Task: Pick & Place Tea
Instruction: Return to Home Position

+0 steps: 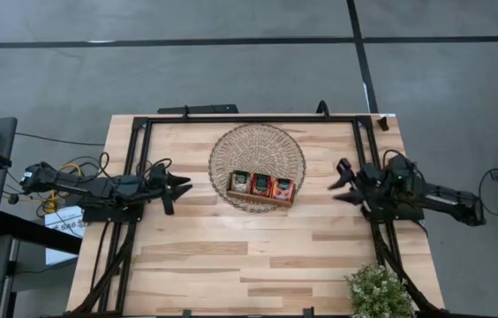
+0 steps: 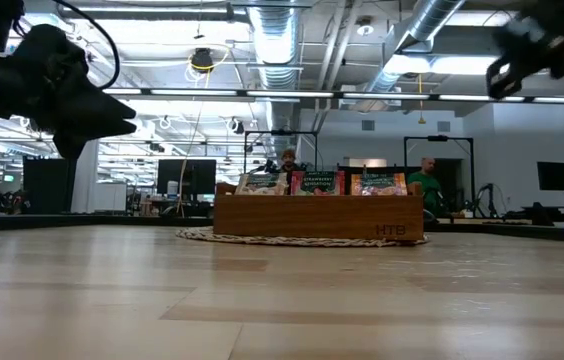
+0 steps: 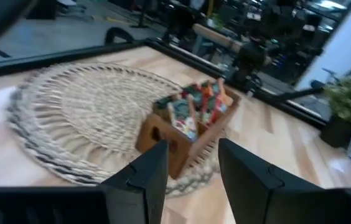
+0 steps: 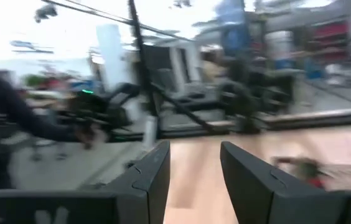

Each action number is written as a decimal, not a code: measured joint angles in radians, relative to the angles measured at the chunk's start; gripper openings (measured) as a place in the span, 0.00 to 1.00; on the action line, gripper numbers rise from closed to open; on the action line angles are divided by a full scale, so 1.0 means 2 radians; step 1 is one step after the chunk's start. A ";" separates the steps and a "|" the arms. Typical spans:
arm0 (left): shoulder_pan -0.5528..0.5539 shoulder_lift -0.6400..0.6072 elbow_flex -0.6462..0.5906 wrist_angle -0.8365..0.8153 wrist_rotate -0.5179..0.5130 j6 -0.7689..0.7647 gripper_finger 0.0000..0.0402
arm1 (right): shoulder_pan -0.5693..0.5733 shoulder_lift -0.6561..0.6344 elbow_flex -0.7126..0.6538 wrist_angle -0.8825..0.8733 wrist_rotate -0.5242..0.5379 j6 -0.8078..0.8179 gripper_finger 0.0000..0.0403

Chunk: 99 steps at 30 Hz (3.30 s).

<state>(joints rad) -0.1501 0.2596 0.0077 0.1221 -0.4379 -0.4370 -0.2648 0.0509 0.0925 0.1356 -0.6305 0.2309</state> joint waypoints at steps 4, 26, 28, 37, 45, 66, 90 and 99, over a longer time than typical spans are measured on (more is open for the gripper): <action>0.000 0.000 -0.001 0.000 -0.019 0.001 0.33 | 0.005 0.004 -0.003 -0.010 0.053 -0.037 0.33; 0.000 0.005 -0.002 -0.013 -0.085 0.031 0.33 | 0.196 0.004 -0.031 -0.023 0.306 -0.107 0.33; 0.000 0.005 -0.002 -0.014 -0.086 0.032 0.33 | 0.196 0.003 -0.042 -0.007 0.305 -0.104 0.33; 0.000 0.004 -0.002 0.029 -0.095 0.058 0.33 | 0.196 0.004 -0.042 -0.005 0.302 -0.106 0.33; 0.000 -0.029 -0.002 0.078 -0.059 0.105 0.33 | 0.196 0.004 -0.042 -0.019 0.301 -0.102 0.33; 0.000 -0.055 -0.003 -0.016 -0.023 0.079 0.33 | 0.197 0.003 -0.042 -0.024 0.251 -0.090 0.33; 0.000 -0.055 -0.003 -0.018 -0.024 0.078 0.33 | 0.197 0.003 -0.042 -0.024 0.250 -0.063 0.33; -0.004 -0.055 -0.003 -0.019 -0.024 0.078 0.33 | 0.197 0.003 -0.042 -0.023 0.250 -0.063 0.33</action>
<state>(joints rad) -0.1574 0.1492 0.0025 0.0845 -0.4858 -0.2817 0.1287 0.0578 0.0082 0.0887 -0.1299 0.1055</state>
